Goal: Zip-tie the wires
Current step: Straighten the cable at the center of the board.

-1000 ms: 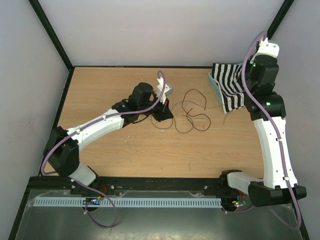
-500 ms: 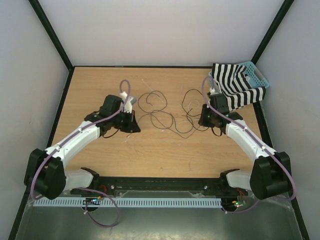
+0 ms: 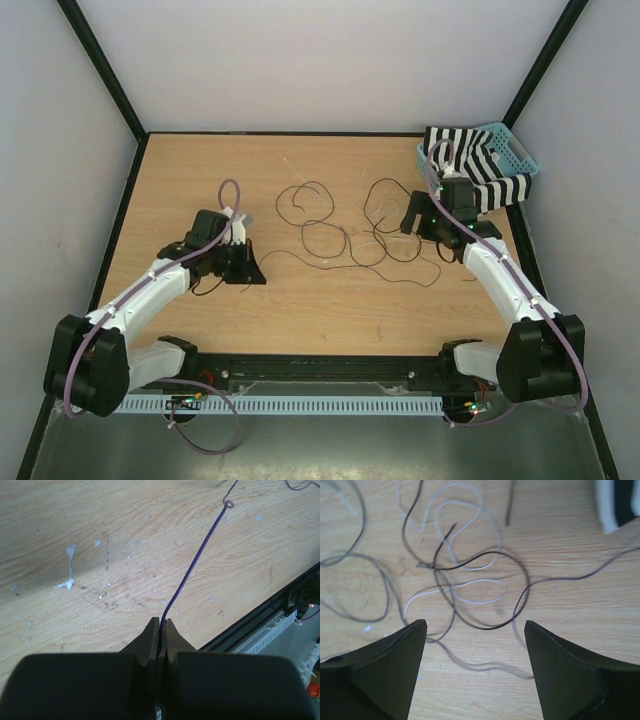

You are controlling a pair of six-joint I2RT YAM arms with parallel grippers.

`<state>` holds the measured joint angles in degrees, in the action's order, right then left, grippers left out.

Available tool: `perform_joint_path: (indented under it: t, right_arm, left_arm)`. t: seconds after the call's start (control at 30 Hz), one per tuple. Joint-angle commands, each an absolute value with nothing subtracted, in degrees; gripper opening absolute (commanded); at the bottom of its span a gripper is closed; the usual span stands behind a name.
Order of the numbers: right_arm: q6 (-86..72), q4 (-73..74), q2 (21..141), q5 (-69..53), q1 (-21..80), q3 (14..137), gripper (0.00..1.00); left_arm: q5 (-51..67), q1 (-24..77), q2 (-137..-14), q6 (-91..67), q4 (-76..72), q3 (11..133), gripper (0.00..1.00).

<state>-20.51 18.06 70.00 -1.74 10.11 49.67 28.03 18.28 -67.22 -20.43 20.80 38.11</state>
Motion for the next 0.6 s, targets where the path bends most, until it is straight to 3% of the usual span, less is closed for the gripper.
perform_joint_path:
  t: [0.0,0.4,0.57]
  right_arm:
    - [-18.9,17.9,69.9,1.4,6.9,52.4,0.89]
    - [-20.1,17.4,84.0,5.6,5.0,54.7,0.78]
    - [-21.2,16.8,85.8,6.4,5.0,51.9,0.79]
  left_arm:
    - [28.4,17.2,-64.4,-21.6,21.4,35.6,0.0]
    - [28.3,15.4,-60.4,-22.0,21.7,32.5,0.0]
    - [28.8,14.9,-60.1,-22.1,21.6,32.4,0.0]
